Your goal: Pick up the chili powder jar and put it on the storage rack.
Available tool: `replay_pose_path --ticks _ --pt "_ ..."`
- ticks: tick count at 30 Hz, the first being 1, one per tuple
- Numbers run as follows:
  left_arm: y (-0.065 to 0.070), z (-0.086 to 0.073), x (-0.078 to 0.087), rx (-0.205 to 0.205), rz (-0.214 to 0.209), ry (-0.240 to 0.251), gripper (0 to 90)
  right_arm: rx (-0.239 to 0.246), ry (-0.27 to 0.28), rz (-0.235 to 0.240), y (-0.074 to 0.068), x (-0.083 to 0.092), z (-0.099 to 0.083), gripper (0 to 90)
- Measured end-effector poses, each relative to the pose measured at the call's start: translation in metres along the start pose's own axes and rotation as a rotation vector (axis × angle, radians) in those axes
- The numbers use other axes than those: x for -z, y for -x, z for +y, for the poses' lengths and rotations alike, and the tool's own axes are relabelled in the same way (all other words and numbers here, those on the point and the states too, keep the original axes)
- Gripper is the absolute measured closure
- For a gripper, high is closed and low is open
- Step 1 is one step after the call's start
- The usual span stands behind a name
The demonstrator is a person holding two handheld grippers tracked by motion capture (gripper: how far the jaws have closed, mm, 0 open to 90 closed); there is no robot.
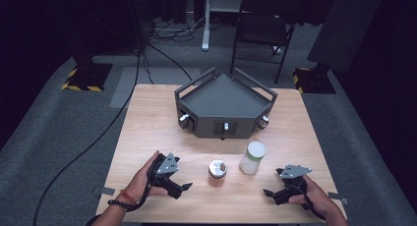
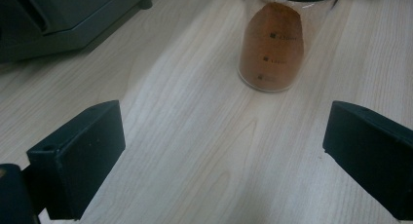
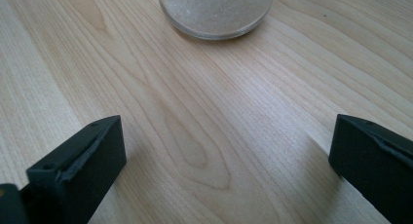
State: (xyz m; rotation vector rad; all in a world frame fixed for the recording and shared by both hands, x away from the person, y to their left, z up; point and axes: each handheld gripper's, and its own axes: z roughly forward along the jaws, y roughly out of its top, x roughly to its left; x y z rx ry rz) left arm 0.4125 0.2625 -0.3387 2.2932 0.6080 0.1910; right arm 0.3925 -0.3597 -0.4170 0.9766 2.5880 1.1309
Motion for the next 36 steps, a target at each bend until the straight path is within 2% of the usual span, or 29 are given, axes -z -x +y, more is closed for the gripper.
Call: replay_pose_path --ticks 12,36 --pt "0.002 0.006 -0.011 -0.014 -0.029 -0.02 1.2 0.0 0.0 0.0 0.0 0.0 0.0 0.0" --pt "0.005 0.024 -0.033 -0.036 -0.082 0.012 1.6 0.001 0.0 0.0 0.0 0.0 0.0 0.0"
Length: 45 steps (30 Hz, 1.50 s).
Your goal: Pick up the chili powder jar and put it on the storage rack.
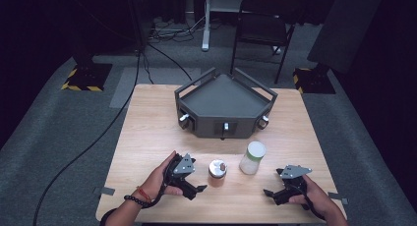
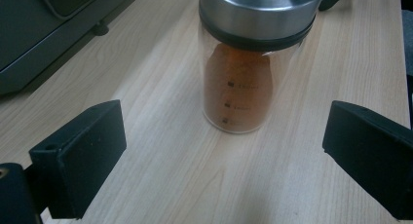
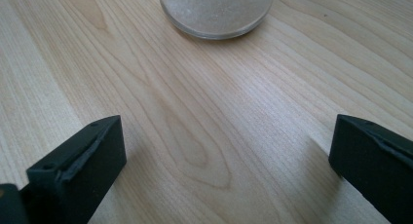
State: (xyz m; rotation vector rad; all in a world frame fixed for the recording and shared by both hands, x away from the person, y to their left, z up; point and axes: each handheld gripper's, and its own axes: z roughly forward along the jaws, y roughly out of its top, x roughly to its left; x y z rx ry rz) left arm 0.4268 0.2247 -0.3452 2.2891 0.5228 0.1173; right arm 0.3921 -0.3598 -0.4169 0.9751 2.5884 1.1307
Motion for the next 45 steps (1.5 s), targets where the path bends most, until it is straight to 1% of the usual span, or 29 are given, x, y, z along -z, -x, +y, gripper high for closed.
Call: replay_pose_path --ticks 5,6,8,17,23,24,28,32,37,38,40,41,42,44,45 --pt "-0.001 0.002 -0.006 -0.001 -0.02 0.004 1.7 0.001 0.0 0.0 0.0 0.0 0.0 0.0" --pt "-0.002 0.001 -0.009 0.011 -0.026 0.01 1.8 0.0 0.0 0.0 0.0 0.0 0.0 0.0" --pt "-0.003 0.002 -0.011 0.017 -0.033 0.011 1.8 0.0 0.0 0.0 0.0 0.0 0.0 0.0" --pt "-0.005 0.005 -0.022 0.026 -0.051 0.013 1.8 0.002 0.0 0.002 0.0 0.0 0.0 0.0" --pt "-0.007 0.009 -0.028 0.043 -0.063 0.012 1.9 0.003 0.0 0.003 0.0 0.0 0.0 0.0" --pt "-0.008 0.009 -0.03 0.048 -0.071 0.019 2.1 0.003 0.0 0.003 0.0 0.0 0.0 0.0" --pt "-0.008 0.009 -0.033 0.059 -0.077 0.028 2.2 0.003 0.0 0.003 0.0 0.0 0.0 0.0" --pt "-0.008 0.007 -0.036 0.062 -0.089 0.048 3.0 0.003 0.0 0.003 0.0 0.0 0.0 0.0" --pt "-0.007 0.005 -0.042 0.083 -0.082 0.066 4.4 0.003 0.0 0.003 0.0 0.0 0.0 0.0" --pt "-0.007 0.005 -0.043 0.083 -0.085 0.068 4.6 0.003 0.0 0.003 0.0 0.0 0.0 0.0" --pt "-0.005 0.006 -0.046 0.083 -0.078 0.069 5.0 0.003 0.0 0.003 0.0 0.0 0.0 0.0" --pt "-0.005 0.005 -0.049 0.095 -0.08 0.081 6.2 0.003 0.0 0.003 0.0 0.0 0.0 0.0" --pt "-0.005 0.005 -0.049 0.095 -0.08 0.081 7.1 0.003 0.0 0.003 0.0 0.0 0.0 0.0" --pt "-0.007 0.003 -0.051 0.113 -0.087 0.096 7.9 0.003 0.0 0.003 0.0 0.0 0.0 0.0" --pt "-0.008 0.001 -0.054 0.13 -0.096 0.118 10.2 0.003 0.0 0.002 0.0 0.0 0.0 0.0"
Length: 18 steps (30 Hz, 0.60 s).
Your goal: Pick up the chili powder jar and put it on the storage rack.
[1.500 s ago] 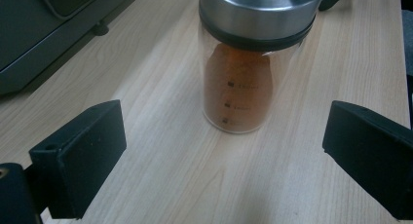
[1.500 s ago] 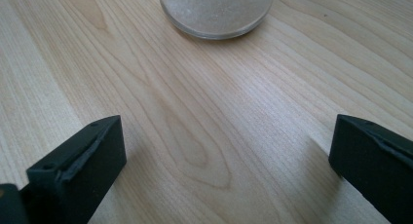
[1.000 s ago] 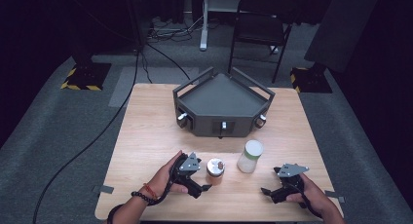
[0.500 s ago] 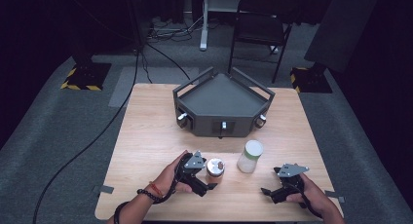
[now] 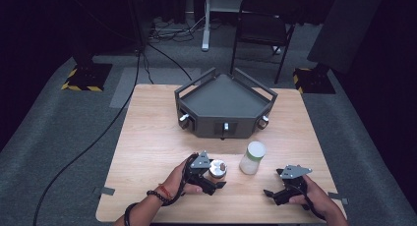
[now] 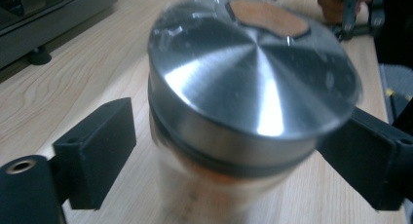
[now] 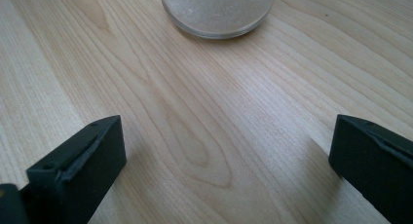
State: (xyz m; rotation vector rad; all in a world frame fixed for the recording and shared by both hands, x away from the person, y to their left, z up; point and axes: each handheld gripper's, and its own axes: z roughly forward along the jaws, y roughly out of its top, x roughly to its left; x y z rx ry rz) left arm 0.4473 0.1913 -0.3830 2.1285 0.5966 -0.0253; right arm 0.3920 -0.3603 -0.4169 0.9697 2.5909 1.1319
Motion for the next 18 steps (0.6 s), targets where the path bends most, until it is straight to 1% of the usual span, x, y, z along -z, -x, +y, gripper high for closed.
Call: replay_pose_path --ticks 1,3,4,6,10,13,16,18 --pt "0.0 0.0 0.0 0.0 0.0 0.0 11.6 0.0 0.0 0.0 0.0 0.0 0.0 0.0" --pt "-0.0009 -0.0016 -0.0021 0.01 -0.006 0.016 14.9 0.0 0.0 0.0 0.0 0.0 0.0 0.0" --pt "-0.001 -0.0016 -0.003 0.009 -0.008 0.02 14.9 0.0 0.0 0.0 0.0 0.0 0.0 0.0" --pt "-0.0005 -0.0018 -0.0045 -0.003 -0.003 0.026 18.8 0.0 0.0 0.0 0.0 0.0 0.0 0.0" --pt "-0.0039 -0.0033 -0.0064 0.005 -0.01 0.042 28.2 0.0 0.0 0.0 0.0 0.0 0.0 0.0" --pt "-0.0058 -0.0028 -0.0063 0.002 -0.016 0.041 28.9 0.001 0.0 -0.001 -0.0003 0.0001 -0.0001 0.0" --pt "-0.0036 -0.0004 -0.0063 -0.006 -0.004 0.034 29.5 0.001 0.0 -0.001 -0.0002 0.0 0.0 0.0" --pt "-0.0026 0.0013 -0.0065 -0.004 0.0 0.029 29.7 0.001 0.0 -0.001 -0.0002 0.0 -0.0001 0.0"
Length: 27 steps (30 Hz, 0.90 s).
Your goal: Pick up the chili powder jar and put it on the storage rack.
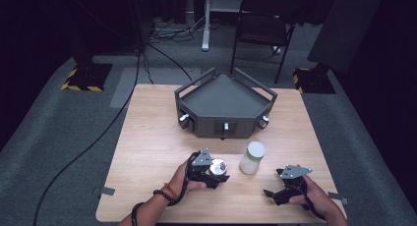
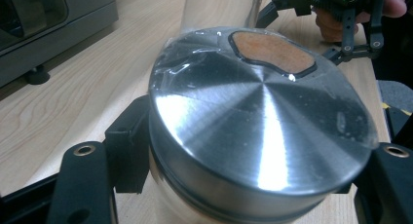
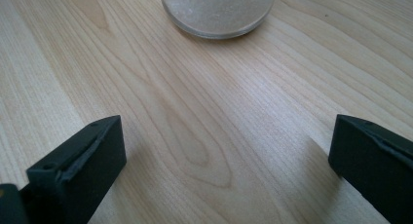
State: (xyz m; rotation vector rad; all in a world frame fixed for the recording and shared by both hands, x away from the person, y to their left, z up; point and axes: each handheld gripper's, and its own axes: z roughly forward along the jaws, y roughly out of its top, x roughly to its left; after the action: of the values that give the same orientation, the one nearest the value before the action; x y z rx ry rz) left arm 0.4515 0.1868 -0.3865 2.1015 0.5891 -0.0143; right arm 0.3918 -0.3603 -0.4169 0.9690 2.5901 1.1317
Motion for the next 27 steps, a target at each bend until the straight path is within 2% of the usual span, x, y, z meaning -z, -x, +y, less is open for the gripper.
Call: replay_pose_path --ticks 5,7,11,20,27 --pt "0.0 0.001 0.0 0.009 -0.005 0.003 30.2 0.0 0.0 0.0 0.0 0.0 0.0 0.0" --pt "0.004 0.004 0.0 -0.011 0.013 -0.003 30.3 0.0 0.0 0.0 0.0 0.0 0.0 0.0" --pt "0.004 0.006 0.001 -0.004 0.017 0.022 30.6 0.001 0.0 0.001 0.0 0.0 0.0 0.0" --pt "0.007 0.017 0.01 -0.012 0.064 0.038 30.8 0.0 0.0 0.002 0.0 0.0 0.0 0.0" --pt "0.011 0.029 0.022 -0.021 0.11 0.074 30.9 0.001 0.0 0.001 0.0 0.0 0.0 0.0"
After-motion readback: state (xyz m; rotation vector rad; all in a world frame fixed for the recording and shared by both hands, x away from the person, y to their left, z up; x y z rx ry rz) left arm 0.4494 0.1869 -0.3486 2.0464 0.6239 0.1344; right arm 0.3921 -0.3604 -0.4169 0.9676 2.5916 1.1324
